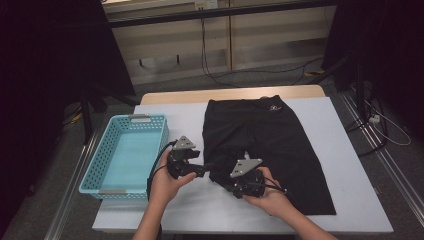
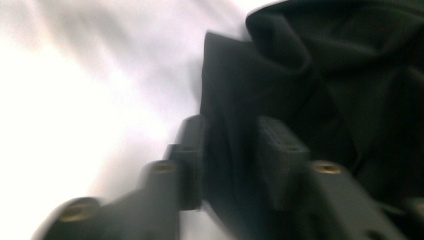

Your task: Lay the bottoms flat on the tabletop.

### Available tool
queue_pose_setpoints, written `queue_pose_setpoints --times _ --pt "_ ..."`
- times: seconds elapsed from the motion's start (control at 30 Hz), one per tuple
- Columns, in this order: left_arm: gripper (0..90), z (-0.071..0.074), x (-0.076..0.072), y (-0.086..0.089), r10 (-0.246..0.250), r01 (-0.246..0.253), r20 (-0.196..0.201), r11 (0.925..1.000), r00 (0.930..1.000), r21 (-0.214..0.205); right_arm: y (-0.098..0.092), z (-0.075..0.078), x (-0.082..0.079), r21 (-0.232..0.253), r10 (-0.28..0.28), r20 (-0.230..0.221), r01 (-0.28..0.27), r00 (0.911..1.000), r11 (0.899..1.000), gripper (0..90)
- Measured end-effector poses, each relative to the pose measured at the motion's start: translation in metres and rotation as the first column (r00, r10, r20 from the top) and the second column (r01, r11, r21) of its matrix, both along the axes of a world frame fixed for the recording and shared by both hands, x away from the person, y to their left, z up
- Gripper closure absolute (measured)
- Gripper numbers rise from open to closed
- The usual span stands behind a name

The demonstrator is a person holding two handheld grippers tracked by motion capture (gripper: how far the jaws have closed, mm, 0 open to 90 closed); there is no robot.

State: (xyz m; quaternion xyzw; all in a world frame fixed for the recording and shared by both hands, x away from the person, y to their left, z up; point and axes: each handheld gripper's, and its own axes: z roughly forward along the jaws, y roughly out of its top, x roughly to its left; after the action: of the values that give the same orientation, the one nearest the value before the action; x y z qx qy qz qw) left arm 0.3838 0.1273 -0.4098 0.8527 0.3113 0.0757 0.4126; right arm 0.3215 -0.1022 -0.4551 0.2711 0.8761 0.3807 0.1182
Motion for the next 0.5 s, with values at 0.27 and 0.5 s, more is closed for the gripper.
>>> queue_pose_setpoints --times 0.27,0.5 --pt "27.1 -0.001 -0.004 0.007 0.01 -0.01 -0.002 0.9999 0.9999 -0.011 -0.016 0.017 0.014 0.101 -0.042 -0.003 0.042 0.9991 0.994 87.2" --pt "26.1 -0.001 -0.007 0.005 0.011 -0.011 0.0 0.9997 0.9999 -0.024 -0.054 0.026 0.034 0.19 -0.225 -0.028 0.226 0.974 0.955 87.0"
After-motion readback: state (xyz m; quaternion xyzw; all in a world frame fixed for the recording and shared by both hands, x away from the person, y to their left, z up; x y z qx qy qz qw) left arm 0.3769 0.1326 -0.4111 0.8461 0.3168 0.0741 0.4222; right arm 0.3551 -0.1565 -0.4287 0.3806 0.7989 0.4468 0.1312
